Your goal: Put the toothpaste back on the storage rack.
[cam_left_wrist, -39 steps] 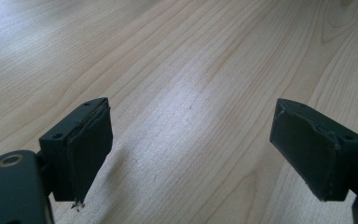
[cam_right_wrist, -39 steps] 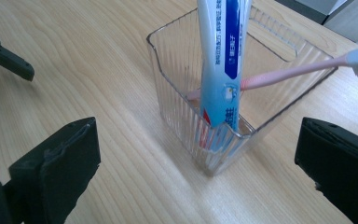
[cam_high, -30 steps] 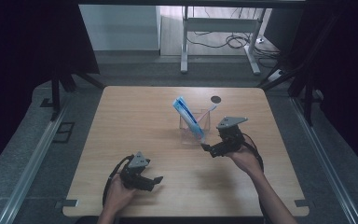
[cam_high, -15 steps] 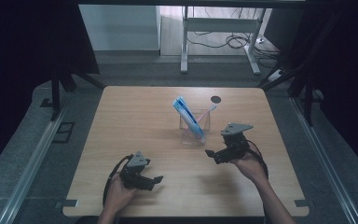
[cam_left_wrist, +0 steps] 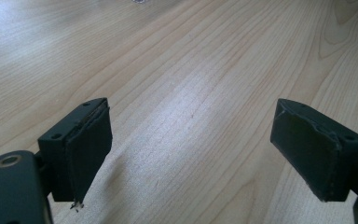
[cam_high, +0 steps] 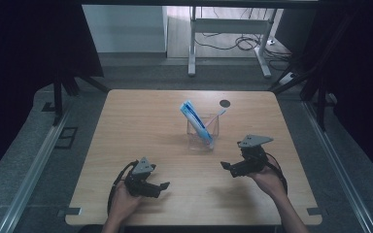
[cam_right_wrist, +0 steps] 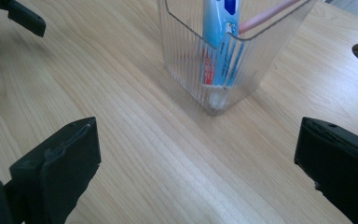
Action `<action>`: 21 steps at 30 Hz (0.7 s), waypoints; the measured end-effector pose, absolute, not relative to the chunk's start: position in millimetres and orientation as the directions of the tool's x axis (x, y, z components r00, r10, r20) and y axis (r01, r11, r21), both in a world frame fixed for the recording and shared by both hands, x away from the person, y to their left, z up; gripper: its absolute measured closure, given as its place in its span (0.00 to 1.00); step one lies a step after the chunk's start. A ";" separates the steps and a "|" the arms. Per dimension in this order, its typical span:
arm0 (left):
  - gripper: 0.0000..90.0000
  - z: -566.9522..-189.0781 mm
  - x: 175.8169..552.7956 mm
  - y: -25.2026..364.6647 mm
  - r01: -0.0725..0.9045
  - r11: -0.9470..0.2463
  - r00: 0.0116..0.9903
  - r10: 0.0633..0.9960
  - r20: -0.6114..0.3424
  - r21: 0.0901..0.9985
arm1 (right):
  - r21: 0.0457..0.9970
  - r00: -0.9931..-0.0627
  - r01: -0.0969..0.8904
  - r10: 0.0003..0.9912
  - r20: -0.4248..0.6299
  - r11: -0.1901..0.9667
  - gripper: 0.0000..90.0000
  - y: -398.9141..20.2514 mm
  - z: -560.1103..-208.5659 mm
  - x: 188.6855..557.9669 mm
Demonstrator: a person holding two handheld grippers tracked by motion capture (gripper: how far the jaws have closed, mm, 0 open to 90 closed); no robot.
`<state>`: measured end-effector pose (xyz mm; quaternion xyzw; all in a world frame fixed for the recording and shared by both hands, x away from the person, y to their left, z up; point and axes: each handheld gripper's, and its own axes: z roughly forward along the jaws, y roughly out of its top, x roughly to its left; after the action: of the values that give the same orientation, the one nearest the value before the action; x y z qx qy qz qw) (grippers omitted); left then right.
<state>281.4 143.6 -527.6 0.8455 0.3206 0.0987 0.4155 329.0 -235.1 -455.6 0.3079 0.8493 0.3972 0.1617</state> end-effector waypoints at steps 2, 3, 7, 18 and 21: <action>0.14 -527.4 281.0 143.4 0.459 -0.449 0.774 0.626 -0.098 0.766 | 0.773 -0.756 0.395 0.654 -0.033 0.496 0.01 -238.9 -455.8 326.4; 0.14 -527.4 280.9 143.4 0.459 -0.450 0.774 0.625 -0.096 0.766 | 0.772 -0.754 0.397 0.656 -0.034 0.496 0.01 -240.9 -455.8 325.0; 0.14 -527.2 280.7 143.2 0.458 -0.453 0.775 0.625 -0.093 0.765 | 0.770 -0.745 0.403 0.666 -0.038 0.495 0.01 -249.3 -456.3 319.1; 0.14 -527.1 280.1 142.4 0.451 -0.462 0.778 0.622 -0.083 0.764 | 0.769 -0.711 0.430 0.703 -0.035 0.473 0.01 -272.4 -462.5 301.9; 0.14 -527.0 279.9 142.2 0.450 -0.463 0.779 0.622 -0.082 0.764 | 0.768 -0.699 0.439 0.715 -0.035 0.467 0.01 -277.5 -467.1 296.6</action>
<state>279.9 142.2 -527.0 0.8489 0.3156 0.1048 0.4110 296.6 -277.5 -467.1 0.3443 0.8374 0.3848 0.1791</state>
